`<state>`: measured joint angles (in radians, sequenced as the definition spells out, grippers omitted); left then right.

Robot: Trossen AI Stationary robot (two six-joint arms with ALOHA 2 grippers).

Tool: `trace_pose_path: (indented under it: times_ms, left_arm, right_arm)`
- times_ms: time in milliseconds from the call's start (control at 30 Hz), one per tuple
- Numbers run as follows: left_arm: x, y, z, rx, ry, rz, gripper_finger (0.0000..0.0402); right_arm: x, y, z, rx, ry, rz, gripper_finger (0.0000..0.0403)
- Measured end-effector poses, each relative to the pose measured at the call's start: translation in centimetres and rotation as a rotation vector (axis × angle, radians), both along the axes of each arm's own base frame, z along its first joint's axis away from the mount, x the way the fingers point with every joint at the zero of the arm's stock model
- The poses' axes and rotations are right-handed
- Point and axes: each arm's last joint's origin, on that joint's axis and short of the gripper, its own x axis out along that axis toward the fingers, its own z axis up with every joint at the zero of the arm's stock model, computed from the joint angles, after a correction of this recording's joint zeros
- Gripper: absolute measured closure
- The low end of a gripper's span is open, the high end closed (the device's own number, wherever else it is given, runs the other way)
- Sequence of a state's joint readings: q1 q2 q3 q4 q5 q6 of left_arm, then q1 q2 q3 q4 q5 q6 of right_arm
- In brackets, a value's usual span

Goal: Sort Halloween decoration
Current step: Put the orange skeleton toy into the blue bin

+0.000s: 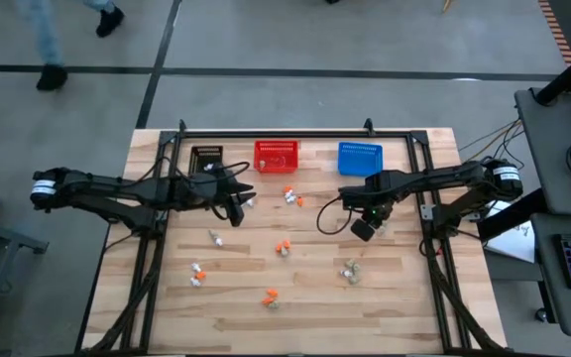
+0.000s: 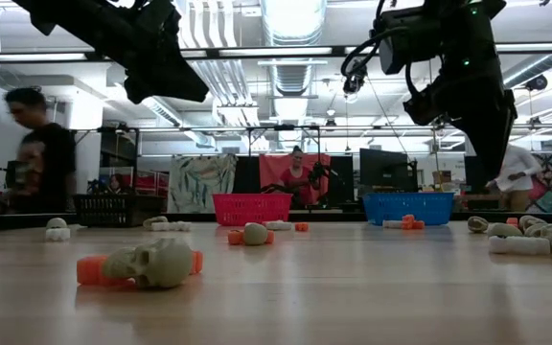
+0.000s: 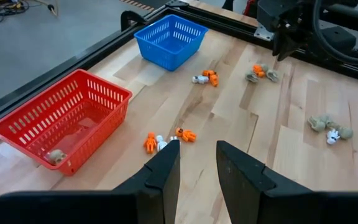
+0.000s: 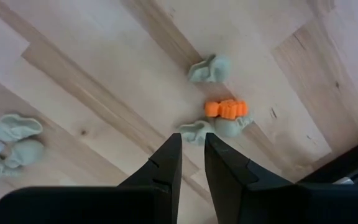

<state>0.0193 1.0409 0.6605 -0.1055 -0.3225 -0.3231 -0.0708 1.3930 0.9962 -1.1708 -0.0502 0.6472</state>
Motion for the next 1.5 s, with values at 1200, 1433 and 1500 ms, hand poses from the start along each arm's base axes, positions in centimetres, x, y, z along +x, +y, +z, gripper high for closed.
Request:
trace_pose_path:
  times_ms: [1200,1433,1500]
  left_arm:
    - [0.0,0.0,0.0,0.012,0.008,-0.007,0.0315]
    - [0.0,0.0,0.0,0.021,0.012,-0.012,0.0315]
    - [0.0,0.0,0.0,0.021,0.012,-0.012,0.0315]
  right_arm:
    - [-1.3,-1.3,-2.3,0.013,0.097,0.016,0.0216]
    - [-0.9,-1.4,-2.6,-0.022,0.057,0.085,0.0214]
    - [-0.9,-1.4,-2.6,-0.023,0.053,0.084,0.0210]
